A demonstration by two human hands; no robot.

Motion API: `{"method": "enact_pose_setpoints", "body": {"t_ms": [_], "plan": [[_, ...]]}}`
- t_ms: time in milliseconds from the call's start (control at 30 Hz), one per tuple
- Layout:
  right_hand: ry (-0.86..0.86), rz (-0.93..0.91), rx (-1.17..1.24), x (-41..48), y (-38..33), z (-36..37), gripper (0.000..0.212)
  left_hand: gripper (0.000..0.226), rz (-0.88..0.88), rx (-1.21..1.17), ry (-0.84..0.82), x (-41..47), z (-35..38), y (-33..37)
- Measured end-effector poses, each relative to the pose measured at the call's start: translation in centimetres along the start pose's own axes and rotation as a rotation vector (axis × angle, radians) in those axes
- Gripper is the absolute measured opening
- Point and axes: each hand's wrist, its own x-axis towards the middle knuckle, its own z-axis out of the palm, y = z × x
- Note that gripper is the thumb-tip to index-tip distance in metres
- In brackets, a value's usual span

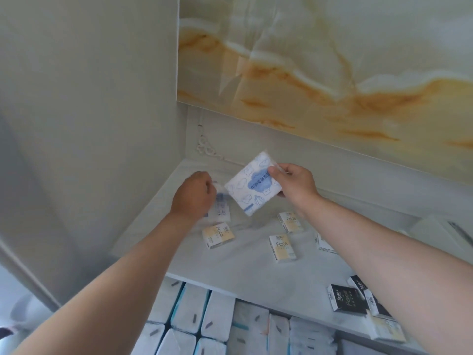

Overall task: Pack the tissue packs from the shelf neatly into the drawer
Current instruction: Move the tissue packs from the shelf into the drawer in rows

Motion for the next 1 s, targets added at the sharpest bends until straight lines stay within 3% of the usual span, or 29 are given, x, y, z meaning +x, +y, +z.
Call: {"method": "enact_pose_setpoints", "body": {"t_ms": [100, 300, 467, 700, 800, 900, 1000], "plan": [[0.020, 0.041, 0.184, -0.4, -1.4, -1.2, 0.012, 0.014, -0.147, -0.284, 0.068, 0.7, -2.7, 2.2], [-0.113, 0.029, 0.218, -4.2, -4.1, -4.3, 0.018, 0.018, -0.262, -0.475, 0.145, -0.6, -7.0, 6.9], [-0.204, 0.003, 0.157, -9.6, -3.6, -6.8, 0.012, 0.032, -0.197, -0.381, -0.038, -5.2, -7.5, 11.8], [-0.171, -0.057, -0.029, -17.2, 0.5, -11.9, 0.005, 0.041, -0.343, -0.661, -0.497, -14.2, -5.7, 18.1], [-0.133, -0.086, -0.111, -19.5, 2.9, -13.9, 0.011, 0.048, -0.272, -0.735, -0.740, -17.9, -4.4, 19.2], [-0.146, -0.106, -0.186, -21.1, 4.4, -14.7, 0.013, 0.058, -0.172, -0.529, -0.728, -20.7, -2.7, 19.9], [-0.180, -0.170, -0.398, -22.1, 4.6, -15.5, 0.020, 0.044, -0.157, -0.520, -0.691, -22.3, -1.6, 19.8]]}}
